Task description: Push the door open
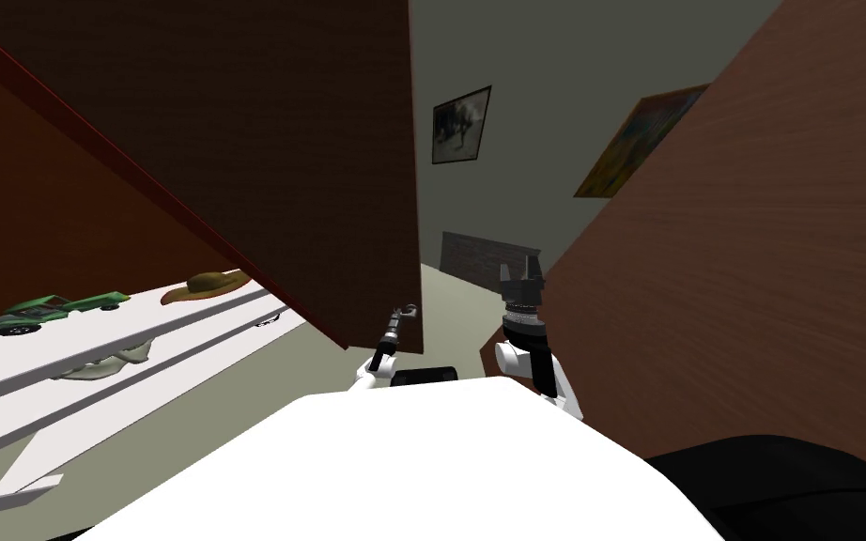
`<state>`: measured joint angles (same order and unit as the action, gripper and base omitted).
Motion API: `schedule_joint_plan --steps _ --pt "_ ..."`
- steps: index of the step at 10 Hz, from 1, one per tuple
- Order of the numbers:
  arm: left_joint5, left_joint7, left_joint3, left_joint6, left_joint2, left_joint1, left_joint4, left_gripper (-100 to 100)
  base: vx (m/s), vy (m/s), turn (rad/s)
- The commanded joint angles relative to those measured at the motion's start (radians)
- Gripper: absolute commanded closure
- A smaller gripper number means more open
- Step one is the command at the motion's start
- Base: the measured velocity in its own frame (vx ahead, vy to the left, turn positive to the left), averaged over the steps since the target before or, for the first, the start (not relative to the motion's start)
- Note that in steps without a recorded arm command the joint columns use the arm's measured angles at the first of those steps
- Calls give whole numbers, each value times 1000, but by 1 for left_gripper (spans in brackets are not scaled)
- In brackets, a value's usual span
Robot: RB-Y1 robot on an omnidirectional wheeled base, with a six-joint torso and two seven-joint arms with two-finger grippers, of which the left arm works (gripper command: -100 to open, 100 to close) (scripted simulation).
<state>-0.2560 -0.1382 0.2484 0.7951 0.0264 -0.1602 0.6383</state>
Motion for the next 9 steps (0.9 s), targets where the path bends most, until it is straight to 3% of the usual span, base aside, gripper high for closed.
schedule_joint_plan --steps 1,2,4,9 --pt "-1 -1 -7 3 -15 -4 -5 100 100 -101 44" --pt "-3 -3 -14 3 -20 -5 -6 100 113 -101 47" --pt "-13 -6 -32 8 4 -4 -8 100 97 -29 47" --pt "-31 -26 -69 12 18 -6 -10 100 187 -53 40"
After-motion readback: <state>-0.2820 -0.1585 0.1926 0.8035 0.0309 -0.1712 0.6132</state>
